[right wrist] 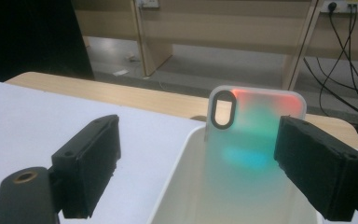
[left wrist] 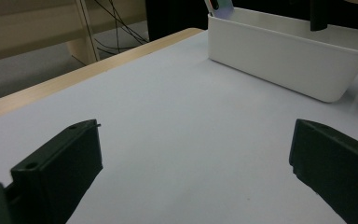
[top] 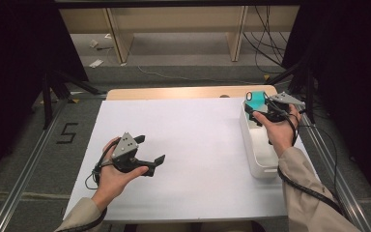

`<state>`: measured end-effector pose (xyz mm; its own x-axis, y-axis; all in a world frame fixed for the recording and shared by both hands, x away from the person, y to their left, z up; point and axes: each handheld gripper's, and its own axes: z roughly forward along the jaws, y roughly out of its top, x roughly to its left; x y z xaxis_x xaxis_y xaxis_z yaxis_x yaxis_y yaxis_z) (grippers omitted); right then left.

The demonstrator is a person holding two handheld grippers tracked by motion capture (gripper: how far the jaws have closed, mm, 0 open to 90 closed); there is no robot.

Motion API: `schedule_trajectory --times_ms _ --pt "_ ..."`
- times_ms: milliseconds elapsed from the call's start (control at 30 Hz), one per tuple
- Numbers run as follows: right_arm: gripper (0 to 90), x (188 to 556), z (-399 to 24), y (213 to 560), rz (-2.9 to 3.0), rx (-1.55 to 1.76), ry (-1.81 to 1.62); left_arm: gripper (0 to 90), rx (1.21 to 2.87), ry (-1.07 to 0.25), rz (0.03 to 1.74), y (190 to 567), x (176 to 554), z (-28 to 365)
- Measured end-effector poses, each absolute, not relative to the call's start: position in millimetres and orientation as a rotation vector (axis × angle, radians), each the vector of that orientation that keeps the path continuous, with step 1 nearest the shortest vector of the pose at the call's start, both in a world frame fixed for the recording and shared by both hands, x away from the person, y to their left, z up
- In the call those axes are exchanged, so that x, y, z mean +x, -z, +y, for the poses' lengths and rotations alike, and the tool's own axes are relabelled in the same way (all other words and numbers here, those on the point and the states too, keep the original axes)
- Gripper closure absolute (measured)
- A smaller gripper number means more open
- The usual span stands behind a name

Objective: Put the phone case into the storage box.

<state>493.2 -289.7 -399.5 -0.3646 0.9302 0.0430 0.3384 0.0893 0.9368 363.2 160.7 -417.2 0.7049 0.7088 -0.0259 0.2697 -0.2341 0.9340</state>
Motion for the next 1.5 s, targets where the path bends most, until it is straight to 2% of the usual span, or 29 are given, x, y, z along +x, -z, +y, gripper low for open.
schedule_trajectory --times_ms 1500 --pt "16.6 452 -281 387 1.9 1.105 -1.373 1.6 1.808 -0.498 0.774 417 363 161"
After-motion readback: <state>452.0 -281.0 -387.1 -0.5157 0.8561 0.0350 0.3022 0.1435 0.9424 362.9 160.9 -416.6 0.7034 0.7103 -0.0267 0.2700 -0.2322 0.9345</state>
